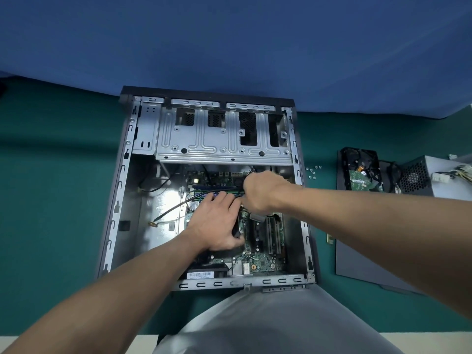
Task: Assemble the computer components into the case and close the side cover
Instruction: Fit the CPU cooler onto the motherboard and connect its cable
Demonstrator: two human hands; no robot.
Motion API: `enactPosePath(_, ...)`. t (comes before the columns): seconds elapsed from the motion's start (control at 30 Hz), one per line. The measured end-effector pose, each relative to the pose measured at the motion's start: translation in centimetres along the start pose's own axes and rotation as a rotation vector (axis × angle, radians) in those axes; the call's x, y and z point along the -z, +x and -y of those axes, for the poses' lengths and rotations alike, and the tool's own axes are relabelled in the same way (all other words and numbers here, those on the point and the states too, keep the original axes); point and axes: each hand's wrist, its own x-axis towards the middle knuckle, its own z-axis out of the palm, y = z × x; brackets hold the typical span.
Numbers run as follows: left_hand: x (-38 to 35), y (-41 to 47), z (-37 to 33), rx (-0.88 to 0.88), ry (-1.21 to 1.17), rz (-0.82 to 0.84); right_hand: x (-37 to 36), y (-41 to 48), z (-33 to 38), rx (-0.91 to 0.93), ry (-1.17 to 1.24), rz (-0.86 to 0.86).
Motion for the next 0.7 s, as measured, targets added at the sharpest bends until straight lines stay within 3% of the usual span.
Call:
enactPosePath(0.13,0.2,0.0,0.0,0.008,-0.005,0.035,-0.1,-1.8,0.1,0.443,-0.750,-0.172)
enactPosePath(0.2,0.1,0.0,0.0,0.012,-0.009,0.045,-0.1,-1.9,0.0,0.622,-0.879,-0.246)
enactPosePath(0.33,0.1,0.0,-0.1,0.009,-0.029,0.017,-0.4,-1.6,-0.8,0.586,-0.810,-0.253)
enactPosePath(0.47,0.0,0.0,0.0,0.006,-0.012,0.001,-0.6,-0.2,-0.3,0.019,-0.106,-0.115)
enactPosePath(0.5,0.0,0.0,0.0,0.005,-0.012,-0.002,-0.4,0.3,-0.2,-0.051,0.001,-0.074)
enactPosePath(0.63,0.2,-0.1,0.0,0.000,-0.004,-0.011,0.0,-0.5,-0.1,0.056,-0.179,0.027)
enactPosePath(0.7,0.3,-0.1,0.0,-0.002,-0.002,0.001,-0.2,-1.2,-0.2,0.233,-0.452,-0.060)
